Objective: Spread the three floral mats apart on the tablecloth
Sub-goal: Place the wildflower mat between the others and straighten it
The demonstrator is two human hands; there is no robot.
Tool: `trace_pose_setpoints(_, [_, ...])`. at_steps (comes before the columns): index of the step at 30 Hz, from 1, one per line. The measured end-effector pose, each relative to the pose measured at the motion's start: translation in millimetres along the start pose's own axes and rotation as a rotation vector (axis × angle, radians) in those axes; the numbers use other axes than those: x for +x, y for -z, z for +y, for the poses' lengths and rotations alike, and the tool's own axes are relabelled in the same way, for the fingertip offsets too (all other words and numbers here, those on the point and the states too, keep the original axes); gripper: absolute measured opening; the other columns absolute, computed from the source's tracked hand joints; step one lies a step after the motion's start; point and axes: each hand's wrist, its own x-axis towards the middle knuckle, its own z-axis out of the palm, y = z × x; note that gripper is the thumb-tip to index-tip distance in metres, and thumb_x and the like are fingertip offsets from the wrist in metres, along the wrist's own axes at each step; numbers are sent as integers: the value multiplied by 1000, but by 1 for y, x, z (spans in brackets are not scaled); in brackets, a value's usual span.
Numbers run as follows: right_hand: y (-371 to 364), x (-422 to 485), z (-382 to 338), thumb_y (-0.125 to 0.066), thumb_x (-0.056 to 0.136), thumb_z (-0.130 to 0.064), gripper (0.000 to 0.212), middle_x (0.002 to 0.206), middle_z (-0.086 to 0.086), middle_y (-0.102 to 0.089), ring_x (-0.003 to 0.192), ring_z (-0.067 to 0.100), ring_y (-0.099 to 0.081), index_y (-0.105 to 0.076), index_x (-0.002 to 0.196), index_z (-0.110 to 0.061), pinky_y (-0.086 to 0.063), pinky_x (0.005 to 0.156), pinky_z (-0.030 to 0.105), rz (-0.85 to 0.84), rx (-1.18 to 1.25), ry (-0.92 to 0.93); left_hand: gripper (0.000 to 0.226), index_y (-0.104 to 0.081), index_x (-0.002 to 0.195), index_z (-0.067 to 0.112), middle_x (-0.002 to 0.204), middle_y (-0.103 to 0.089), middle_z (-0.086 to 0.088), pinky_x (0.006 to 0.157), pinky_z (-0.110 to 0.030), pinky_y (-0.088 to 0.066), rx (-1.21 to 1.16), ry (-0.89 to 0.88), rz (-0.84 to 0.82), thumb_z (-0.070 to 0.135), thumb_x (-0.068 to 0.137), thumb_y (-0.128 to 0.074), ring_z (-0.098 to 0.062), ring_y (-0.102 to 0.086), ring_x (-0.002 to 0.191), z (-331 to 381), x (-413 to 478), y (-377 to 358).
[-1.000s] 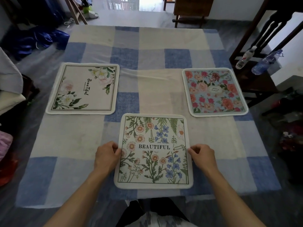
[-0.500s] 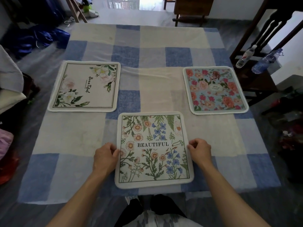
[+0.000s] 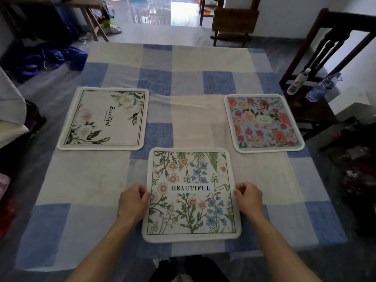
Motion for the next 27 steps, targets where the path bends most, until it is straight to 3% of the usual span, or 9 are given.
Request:
trace_pose_setpoints(4, [1, 0, -2, -63, 91, -5, 7, 89, 4, -66, 79, 17, -61, -67, 96, -6, -44, 69, 24, -6, -10, 0, 19, -57, 74, 18, 73, -64, 2, 60, -30, -52, -4, -8, -10, 19, 87, -70, -14, -62, 67, 0, 2, 0])
trace_pose_setpoints(10, [-3, -5, -9, -62, 93, -7, 5, 89, 1, -64, 74, 10, -57, -65, 96, -8, -38, 58, 13, -5, 6, 26, 21, -55, 72, 16, 67, -61, 4, 51, -21, -39, -9, -52, 29, 17, 88, -68, -9, -57, 61, -4, 4, 8])
trace_pose_setpoints(17, [-4, -3, -26, -63, 92, -7, 4, 85, -1, -65, 73, 6, -58, -64, 92, -11, -40, 59, 12, 34, 98, 80, 17, -57, 74, 14, 72, -65, -1, 65, -35, -54, -32, -67, 64, 16, 88, -68, -19, -62, 67, -3, 14, 22])
trace_pose_setpoints(24, [-5, -4, -17, -63, 92, -7, 3, 86, 0, -65, 72, 4, -57, -64, 93, -10, -39, 57, 11, 14, 77, 40, 19, -57, 72, 15, 71, -63, 1, 59, -28, -44, -22, -41, 21, 17, 87, -69, -18, -61, 68, -8, 12, 12])
trace_pose_setpoints(27, [-6, -8, -9, -63, 91, -6, 5, 85, -1, -64, 70, 4, -55, -63, 91, -11, -36, 56, 10, 26, 55, 33, 19, -58, 71, 16, 69, -63, 5, 53, -22, -41, -12, -42, 7, 16, 86, -69, -10, -59, 64, -15, 6, 9])
